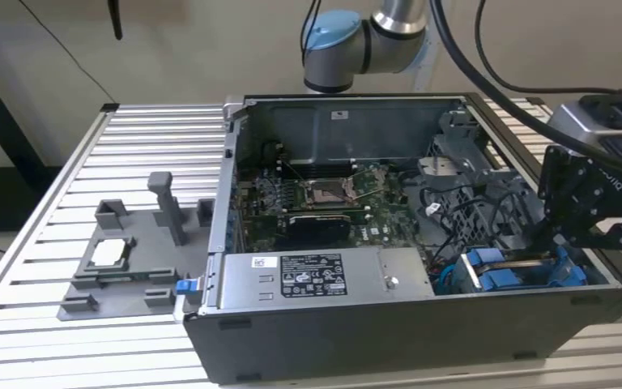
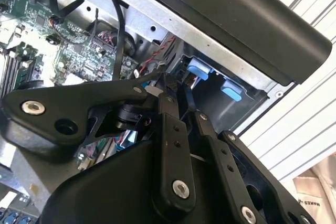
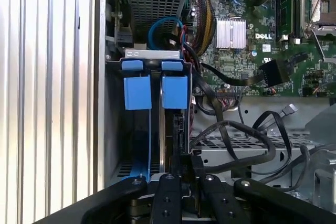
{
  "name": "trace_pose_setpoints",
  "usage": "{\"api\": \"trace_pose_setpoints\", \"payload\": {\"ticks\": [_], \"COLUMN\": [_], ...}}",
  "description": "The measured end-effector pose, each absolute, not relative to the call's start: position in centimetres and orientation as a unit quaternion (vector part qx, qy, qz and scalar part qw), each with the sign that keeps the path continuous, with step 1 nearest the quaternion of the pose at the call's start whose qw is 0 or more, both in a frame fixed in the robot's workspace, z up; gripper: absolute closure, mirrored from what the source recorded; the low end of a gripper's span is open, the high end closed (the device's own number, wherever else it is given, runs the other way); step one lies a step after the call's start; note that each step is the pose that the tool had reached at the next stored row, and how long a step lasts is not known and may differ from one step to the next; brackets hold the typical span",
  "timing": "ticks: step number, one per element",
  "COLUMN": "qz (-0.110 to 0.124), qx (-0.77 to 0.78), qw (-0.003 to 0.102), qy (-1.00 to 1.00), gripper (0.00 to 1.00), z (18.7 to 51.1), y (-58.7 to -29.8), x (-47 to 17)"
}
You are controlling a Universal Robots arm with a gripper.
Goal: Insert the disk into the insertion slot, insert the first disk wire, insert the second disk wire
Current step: 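Insert the first disk wire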
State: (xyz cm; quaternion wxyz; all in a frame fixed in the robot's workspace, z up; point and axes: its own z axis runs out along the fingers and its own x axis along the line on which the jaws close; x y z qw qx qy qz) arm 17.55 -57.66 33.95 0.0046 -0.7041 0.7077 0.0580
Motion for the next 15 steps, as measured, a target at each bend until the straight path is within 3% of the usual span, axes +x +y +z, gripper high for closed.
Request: {"api": "trace_pose_setpoints", "payload": {"ticks": [15], "qz": [0.058], "qx": [-0.702], "qw": [0.005], "qy": [0.710], "gripper": [0.81], "z": [33.34], "y": [-57.66], "x": [17.55]}}
